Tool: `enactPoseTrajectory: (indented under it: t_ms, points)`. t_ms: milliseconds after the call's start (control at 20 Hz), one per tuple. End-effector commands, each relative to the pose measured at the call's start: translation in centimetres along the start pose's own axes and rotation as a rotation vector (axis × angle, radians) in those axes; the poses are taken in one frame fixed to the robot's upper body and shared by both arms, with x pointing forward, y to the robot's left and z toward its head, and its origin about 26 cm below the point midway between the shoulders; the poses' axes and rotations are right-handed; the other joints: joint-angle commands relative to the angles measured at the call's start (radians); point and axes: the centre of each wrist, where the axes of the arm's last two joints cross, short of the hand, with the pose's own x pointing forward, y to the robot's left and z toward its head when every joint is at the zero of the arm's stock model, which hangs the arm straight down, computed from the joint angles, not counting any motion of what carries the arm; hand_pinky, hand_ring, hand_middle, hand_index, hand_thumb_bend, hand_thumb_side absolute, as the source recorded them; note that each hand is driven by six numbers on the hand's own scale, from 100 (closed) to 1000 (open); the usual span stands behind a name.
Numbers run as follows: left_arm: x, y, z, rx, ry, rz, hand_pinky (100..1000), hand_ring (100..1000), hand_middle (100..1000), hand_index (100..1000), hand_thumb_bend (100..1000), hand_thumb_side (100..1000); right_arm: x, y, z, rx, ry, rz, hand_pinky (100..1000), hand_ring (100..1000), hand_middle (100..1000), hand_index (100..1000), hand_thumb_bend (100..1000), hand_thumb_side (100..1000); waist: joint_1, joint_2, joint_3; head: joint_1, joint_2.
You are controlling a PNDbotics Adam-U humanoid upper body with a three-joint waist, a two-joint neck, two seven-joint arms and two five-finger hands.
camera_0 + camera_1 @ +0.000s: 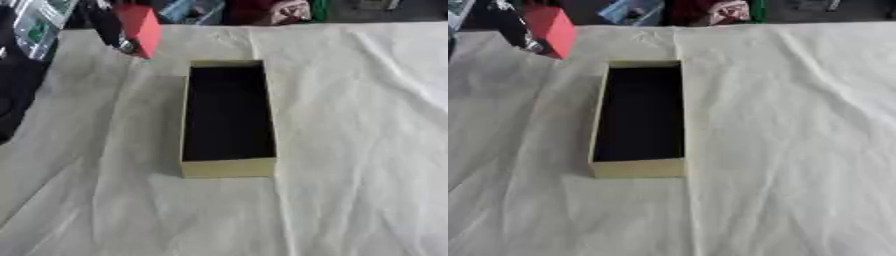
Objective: Pick up objects on the table and place them in the box.
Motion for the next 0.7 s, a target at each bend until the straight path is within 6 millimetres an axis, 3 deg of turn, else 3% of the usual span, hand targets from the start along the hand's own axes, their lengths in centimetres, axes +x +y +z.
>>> enactPoseTrajectory:
  t_ms: [50,350,700]
  points:
    - [1.7,1.7,0.3,0.052,-0.038,-0.004,686,676,637,679,256,100,0.5,-1.3,-0.6,-0.012,-0.032,0.026,875,866,873,847,100,445,0.004,-0.042,-0.001,-0.006,0.011]
    - [4.8,2.0,-0.4,0.053,-0.136,0.014,681,673,634,677,243,100,0.6,-1.3,-0.7,-0.013,-0.037,0.019,876,866,873,847,100,445,0.008,-0.047,-0.004,-0.006,0.013]
    - [6.7,1.8,-0.7,0.028,-0.216,0.033,675,672,639,680,231,100,0.6,-1.3,-0.8,-0.013,-0.038,0.015,876,866,873,847,100,446,0.015,-0.046,-0.006,-0.007,0.015]
